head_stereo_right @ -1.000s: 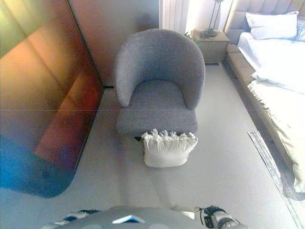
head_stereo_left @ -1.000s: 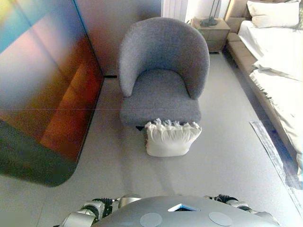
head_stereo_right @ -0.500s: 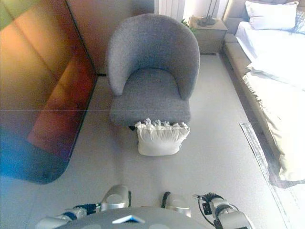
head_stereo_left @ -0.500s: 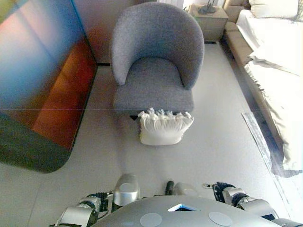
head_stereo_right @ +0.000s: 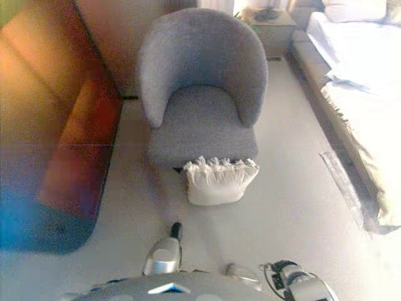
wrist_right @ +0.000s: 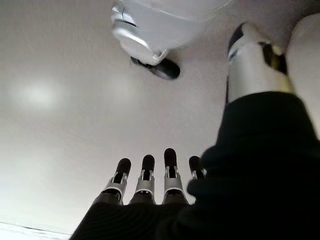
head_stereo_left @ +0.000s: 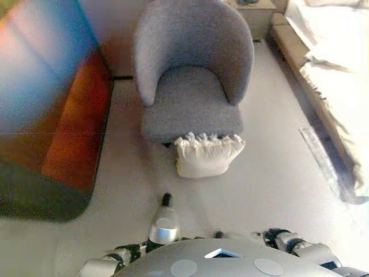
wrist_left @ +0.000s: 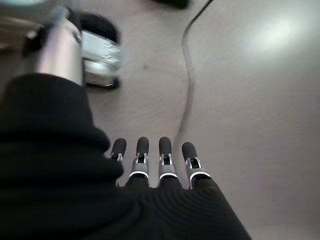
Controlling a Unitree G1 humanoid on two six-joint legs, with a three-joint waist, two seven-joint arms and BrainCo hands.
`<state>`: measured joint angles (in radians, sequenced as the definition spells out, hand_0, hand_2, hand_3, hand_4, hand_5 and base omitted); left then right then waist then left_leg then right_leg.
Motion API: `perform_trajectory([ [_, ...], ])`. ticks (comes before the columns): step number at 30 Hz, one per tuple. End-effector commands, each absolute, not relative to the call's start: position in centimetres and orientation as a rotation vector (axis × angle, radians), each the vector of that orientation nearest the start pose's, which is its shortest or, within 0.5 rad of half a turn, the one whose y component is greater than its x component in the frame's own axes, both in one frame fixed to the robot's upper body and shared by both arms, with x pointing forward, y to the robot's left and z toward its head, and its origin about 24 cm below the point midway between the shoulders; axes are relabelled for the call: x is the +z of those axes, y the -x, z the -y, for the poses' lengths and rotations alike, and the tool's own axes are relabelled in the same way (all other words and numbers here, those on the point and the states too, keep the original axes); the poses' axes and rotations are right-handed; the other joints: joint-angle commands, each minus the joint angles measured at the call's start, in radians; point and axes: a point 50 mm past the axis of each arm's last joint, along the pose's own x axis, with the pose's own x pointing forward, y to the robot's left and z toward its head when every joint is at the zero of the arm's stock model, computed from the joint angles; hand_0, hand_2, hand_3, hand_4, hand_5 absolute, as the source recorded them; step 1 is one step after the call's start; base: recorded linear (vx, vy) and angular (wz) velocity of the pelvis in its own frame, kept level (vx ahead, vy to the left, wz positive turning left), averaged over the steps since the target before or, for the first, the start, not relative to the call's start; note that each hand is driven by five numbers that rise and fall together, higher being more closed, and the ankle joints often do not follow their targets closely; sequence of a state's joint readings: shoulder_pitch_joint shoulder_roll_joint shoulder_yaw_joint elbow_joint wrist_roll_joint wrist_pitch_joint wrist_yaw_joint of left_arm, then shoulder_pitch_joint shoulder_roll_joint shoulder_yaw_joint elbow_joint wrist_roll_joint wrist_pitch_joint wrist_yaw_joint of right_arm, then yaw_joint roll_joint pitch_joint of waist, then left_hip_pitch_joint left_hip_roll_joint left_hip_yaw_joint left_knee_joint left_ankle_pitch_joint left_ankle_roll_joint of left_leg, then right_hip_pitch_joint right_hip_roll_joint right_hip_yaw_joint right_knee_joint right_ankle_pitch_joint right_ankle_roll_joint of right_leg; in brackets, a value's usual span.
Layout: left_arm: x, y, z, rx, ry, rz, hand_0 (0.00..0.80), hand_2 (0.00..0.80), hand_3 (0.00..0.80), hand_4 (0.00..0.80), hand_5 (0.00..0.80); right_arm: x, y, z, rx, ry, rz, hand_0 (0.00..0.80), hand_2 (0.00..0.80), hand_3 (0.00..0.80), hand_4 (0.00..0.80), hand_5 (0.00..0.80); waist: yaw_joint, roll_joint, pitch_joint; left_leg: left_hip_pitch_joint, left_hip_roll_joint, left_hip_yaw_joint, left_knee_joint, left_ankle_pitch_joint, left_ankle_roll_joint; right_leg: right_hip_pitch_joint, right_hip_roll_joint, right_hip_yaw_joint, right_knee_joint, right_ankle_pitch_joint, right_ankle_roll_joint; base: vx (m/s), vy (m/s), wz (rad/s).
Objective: Pick up the cushion and take it to the sofa
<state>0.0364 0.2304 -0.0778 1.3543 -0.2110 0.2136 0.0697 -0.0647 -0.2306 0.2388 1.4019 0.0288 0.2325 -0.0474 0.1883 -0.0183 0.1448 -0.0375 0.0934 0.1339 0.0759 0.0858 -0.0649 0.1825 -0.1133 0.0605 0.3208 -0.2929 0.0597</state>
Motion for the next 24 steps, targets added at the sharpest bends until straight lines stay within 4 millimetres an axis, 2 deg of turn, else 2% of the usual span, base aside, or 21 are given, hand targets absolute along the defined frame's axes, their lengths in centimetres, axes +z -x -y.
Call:
perform_trajectory([
  [1,-17.0,-1.1,-24.1,0.324,-0.089,-1.642,0.000,0.000,0.000,0.000,0.000,-16.0,-6.2,26.3,-0.142,0.433,-1.563,0.000,0.000,0.000,0.000,0.000,0.032,0.031,-0.022,-0.242,0.071,-0.084,-0.097,0.116,-0.039,0.275,-0.011,-0.009,-0.097,-0.054,0.023,0.602,0.324,-0.35],
  [3,-16.9,-1.9,-24.6,0.320,-0.100,-1.611,0.000,0.000,0.000,0.000,0.000,-16.1,-6.2,26.2,-0.148,0.430,-1.553,0.000,0.000,0.000,0.000,0.000,0.023,0.019,-0.033,-0.258,0.052,-0.074,-0.024,0.098,-0.010,0.254,-0.049,-0.011,-0.010,0.037,0.062,0.560,0.311,-0.09],
  [5,-16.7,-3.2,-25.1,0.316,-0.123,-1.588,0.000,0.000,0.000,0.000,0.000,-16.1,-6.4,26.0,-0.119,0.452,-1.543,0.000,0.000,0.000,0.000,0.000,0.022,-0.003,-0.057,-0.257,0.012,-0.060,0.020,0.054,0.043,0.230,-0.082,-0.029,0.078,0.181,0.102,0.498,0.255,-0.07],
  [6,-16.6,-3.8,-25.4,0.317,-0.144,-1.578,0.000,0.000,0.000,0.000,0.000,-16.1,-6.6,25.8,-0.093,0.465,-1.530,0.000,0.000,0.000,0.000,0.000,0.018,-0.005,-0.066,-0.243,-0.002,-0.055,0.026,0.032,0.064,0.190,-0.096,-0.037,0.158,0.258,0.111,0.487,0.221,-0.08],
  [7,-16.4,-4.2,-25.7,0.315,-0.163,-1.571,0.000,0.000,0.000,0.000,0.000,-16.1,-6.9,25.7,-0.089,0.464,-1.517,0.000,0.000,0.000,0.000,0.000,0.011,-0.006,-0.071,-0.226,-0.014,-0.055,0.028,0.014,0.078,0.136,-0.101,-0.039,0.223,0.293,0.111,0.477,0.193,-0.18],
  [8,-16.2,-4.8,-26.2,0.305,-0.192,-1.562,0.000,0.000,0.000,0.000,0.000,-16.1,-7.2,25.4,-0.097,0.454,-1.502,0.000,0.000,0.000,0.000,0.000,-0.006,-0.012,-0.070,-0.199,-0.034,-0.058,0.025,-0.005,0.090,0.067,-0.101,-0.042,0.275,0.308,0.108,0.439,0.161,-0.08],
  [10,-15.9,-6.1,-26.7,0.304,-0.216,-1.534,0.000,0.000,0.000,0.000,0.000,-16.1,-8.1,25.0,-0.144,0.420,-1.464,0.000,0.000,0.000,0.000,0.000,-0.039,-0.004,-0.059,-0.143,-0.049,-0.054,-0.004,-0.021,0.105,-0.066,-0.035,-0.068,0.264,0.267,0.086,0.384,0.100,0.08],
  [11,-15.8,-6.7,-26.9,0.310,-0.216,-1.521,0.000,0.000,0.000,0.000,0.000,-16.0,-8.5,24.9,-0.158,0.415,-1.445,0.000,0.000,0.000,0.000,0.000,-0.049,-0.005,-0.053,-0.127,-0.056,-0.043,-0.016,-0.024,0.106,-0.108,-0.011,-0.099,0.219,0.246,0.083,0.290,0.020,0.12],
  [12,-15.6,-7.4,-27.0,0.320,-0.214,-1.505,0.000,0.000,0.000,0.000,0.000,-16.0,-9.0,24.8,-0.167,0.411,-1.431,0.000,0.000,0.000,0.000,0.000,-0.064,-0.011,-0.039,-0.100,-0.069,-0.033,-0.029,-0.029,0.105,-0.156,-0.016,-0.146,0.177,0.223,0.080,0.210,-0.025,0.20],
  [13,-15.4,-8.3,-27.0,0.326,-0.210,-1.480,0.000,0.000,0.000,0.000,0.000,-15.8,-9.6,24.9,-0.175,0.411,-1.415,0.000,0.000,0.000,0.000,0.000,-0.073,0.001,-0.028,-0.072,-0.057,-0.017,-0.042,-0.036,0.095,-0.229,-0.019,-0.200,0.118,0.226,0.071,0.120,-0.060,0.18],
  [14,-15.3,-9.2,-26.9,0.329,-0.214,-1.452,0.000,0.000,0.000,0.000,0.000,-15.7,-10.3,24.8,-0.178,0.416,-1.393,0.000,0.000,0.000,0.000,0.000,-0.082,0.007,-0.012,-0.049,-0.049,-0.011,-0.050,-0.045,0.087,-0.290,-0.027,-0.238,0.081,0.237,0.062,0.011,-0.093,0.04],
  [15,-15.0,-10.3,-26.9,0.334,-0.219,-1.417,0.000,0.000,0.000,0.000,0.000,-15.5,-11.0,24.7,-0.181,0.421,-1.361,0.000,0.000,0.000,0.000,0.000,-0.095,0.010,0.010,-0.039,-0.045,-0.011,-0.053,-0.055,0.082,-0.343,-0.037,-0.252,0.054,0.246,0.057,-0.066,-0.138,-0.11],
  [16,-14.8,-11.5,-26.8,0.342,-0.220,-1.370,0.000,0.000,0.000,0.000,0.000,-15.3,-11.8,24.7,-0.183,0.424,-1.322,0.000,0.000,0.000,0.000,0.000,-0.113,0.005,0.034,-0.038,-0.045,-0.008,-0.050,-0.069,0.077,-0.386,-0.049,-0.245,0.005,0.272,0.058,-0.062,-0.149,-0.08],
  [18,-14.6,-12.4,-26.6,0.358,-0.216,-1.322,0.000,0.000,0.000,0.000,0.000,-15.0,-12.5,24.7,-0.173,0.426,-1.284,0.000,0.000,0.000,0.000,0.000,-0.135,-0.003,0.053,-0.032,-0.046,-0.004,-0.043,-0.089,0.070,-0.404,-0.072,-0.227,-0.065,0.316,0.069,0.083,-0.114,0.12],
  [19,-14.7,-12.2,-26.4,0.367,-0.210,-1.312,0.000,0.000,0.000,0.000,0.000,-15.1,-12.3,24.7,-0.167,0.435,-1.282,0.000,0.000,0.000,0.000,0.000,-0.148,-0.005,0.054,-0.019,-0.049,-0.010,-0.036,-0.107,0.073,-0.410,-0.083,-0.201,-0.067,0.345,0.078,0.269,-0.065,0.26],
  [20,-14.8,-11.9,-26.3,0.371,-0.200,-1.312,0.000,0.000,0.000,0.000,0.000,-15.2,-11.9,24.9,-0.153,0.454,-1.290,0.000,0.000,0.000,0.000,0.000,-0.150,-0.004,0.047,-0.011,-0.049,-0.015,-0.033,-0.111,0.074,-0.384,-0.079,-0.195,-0.084,0.323,0.078,0.345,-0.050,0.33],
  [24,-15.5,-10.3,-25.5,0.367,-0.195,-1.327,0.000,0.000,0.000,0.000,0.000,-15.5,-10.3,25.3,-0.098,0.505,-1.331,0.000,0.000,0.000,0.000,0.000,-0.143,-0.011,0.012,0.043,-0.057,-0.032,-0.039,-0.116,0.059,-0.249,-0.061,-0.218,-0.207,0.298,0.063,0.362,-0.050,0.11],
])
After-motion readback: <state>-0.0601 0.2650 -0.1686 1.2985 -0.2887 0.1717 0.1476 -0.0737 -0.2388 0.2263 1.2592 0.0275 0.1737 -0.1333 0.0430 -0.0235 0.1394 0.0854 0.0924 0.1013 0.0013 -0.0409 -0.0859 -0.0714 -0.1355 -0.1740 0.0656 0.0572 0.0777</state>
